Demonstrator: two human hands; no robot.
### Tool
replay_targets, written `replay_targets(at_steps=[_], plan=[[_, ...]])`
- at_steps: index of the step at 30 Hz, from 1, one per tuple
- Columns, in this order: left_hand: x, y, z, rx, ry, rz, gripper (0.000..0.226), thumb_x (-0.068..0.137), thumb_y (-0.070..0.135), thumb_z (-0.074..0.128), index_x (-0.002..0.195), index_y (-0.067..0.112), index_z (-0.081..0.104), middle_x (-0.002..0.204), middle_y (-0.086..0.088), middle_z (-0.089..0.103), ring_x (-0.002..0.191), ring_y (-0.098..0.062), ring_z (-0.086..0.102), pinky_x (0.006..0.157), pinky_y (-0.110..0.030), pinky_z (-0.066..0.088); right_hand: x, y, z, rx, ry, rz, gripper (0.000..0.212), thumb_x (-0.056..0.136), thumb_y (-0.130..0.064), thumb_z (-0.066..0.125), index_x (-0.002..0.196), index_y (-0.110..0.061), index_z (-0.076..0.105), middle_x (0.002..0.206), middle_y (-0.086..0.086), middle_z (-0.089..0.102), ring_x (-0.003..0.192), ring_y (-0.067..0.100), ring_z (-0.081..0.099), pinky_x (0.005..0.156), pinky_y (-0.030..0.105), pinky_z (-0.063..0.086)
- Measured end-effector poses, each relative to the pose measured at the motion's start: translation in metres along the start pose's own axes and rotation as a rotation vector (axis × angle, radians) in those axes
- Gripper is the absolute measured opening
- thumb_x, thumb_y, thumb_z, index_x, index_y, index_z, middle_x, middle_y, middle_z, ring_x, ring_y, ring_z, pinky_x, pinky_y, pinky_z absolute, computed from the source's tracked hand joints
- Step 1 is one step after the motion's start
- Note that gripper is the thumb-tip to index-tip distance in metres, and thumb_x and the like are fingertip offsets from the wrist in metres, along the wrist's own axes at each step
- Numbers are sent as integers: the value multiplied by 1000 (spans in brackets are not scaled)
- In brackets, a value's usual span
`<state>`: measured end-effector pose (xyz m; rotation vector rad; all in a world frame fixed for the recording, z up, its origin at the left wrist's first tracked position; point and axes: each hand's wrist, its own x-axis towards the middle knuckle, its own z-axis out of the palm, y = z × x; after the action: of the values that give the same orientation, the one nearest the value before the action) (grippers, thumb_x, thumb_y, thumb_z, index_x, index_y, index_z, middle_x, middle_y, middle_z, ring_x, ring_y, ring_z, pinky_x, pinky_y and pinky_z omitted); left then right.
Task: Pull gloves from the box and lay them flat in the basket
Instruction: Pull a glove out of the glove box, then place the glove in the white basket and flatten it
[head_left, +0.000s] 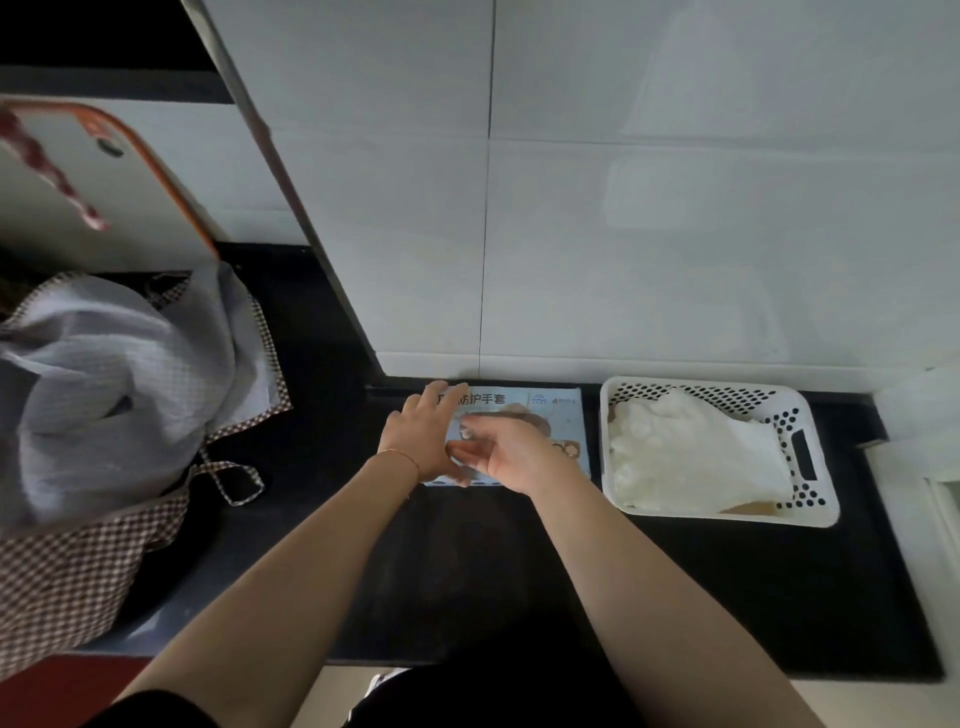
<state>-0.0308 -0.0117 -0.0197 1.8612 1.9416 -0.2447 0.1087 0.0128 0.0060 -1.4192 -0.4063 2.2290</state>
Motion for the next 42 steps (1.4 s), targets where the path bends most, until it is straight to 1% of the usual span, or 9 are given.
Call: replay_targets(at_steps=[10,15,18,22,26,32,34,36,42], plan=[[1,-1,0,-14,-10,-5,135,54,60,87,155,32,3,158,1,16,138,-27,35,105,-45,42,1,-13,-40,87,19,3,33,86,8,66,118,4,60,116,24,67,108,35,67,97,42,54],[0,4,-2,11,-20,-31,135,54,59,87,155,31,2,158,0,17,137,-27,36,104,-45,42,8,-9,-26,-564,260,-100,31,83,0,71,113,-7,67,112,8,65,70,14,57,67,25,55],[-1,6,-3,14,-33,-47,135,54,59,87,155,30,2,158,1,17,136,-27,36,104,-45,42,8,-17,-37,-1048,496,-308,14,82,-3,58,86,-10,69,81,3,60,61,19,50,47,26,40],[0,7,-3,30,-34,-50,135,54,60,87,155,29,3,157,0,19,136,-27,36,105,-46,40,-7,-37,-63,-1169,648,-469,32,81,-8,56,61,-15,32,58,1,27,53,16,22,42,24,18],[3,11,-6,48,-58,-34,132,56,60,85,155,30,3,156,-3,21,139,-28,29,108,-48,36,-19,-46,-60,-1382,541,-530,43,93,-17,53,55,-13,33,54,3,32,54,20,33,50,32,22],[-1,32,-10,-330,171,58,68,77,52,72,137,33,48,142,2,44,134,-22,36,109,-41,31,-21,-44,-51,-1377,574,-647,38,87,-13,54,50,-16,43,55,5,36,52,21,31,50,29,28],[0,40,-11,-334,134,68,47,81,47,68,125,32,59,126,6,57,122,-19,48,103,-35,37,-22,-44,-51,-1401,538,-573,16,87,-21,59,81,-10,70,77,8,65,70,26,58,63,33,48],[-1,46,-10,-275,89,67,31,85,40,63,114,30,65,115,7,65,110,-18,57,98,-34,42,-23,-41,-53,-1420,517,-494,26,88,-25,65,108,-10,68,104,4,68,96,24,62,79,35,51],[-1,35,-19,-340,226,-104,21,91,21,50,90,14,69,87,-2,70,77,-22,65,73,-39,57,-26,-40,-56,-1322,578,-608,24,92,-21,60,73,-5,62,67,7,59,63,20,50,60,33,42]])
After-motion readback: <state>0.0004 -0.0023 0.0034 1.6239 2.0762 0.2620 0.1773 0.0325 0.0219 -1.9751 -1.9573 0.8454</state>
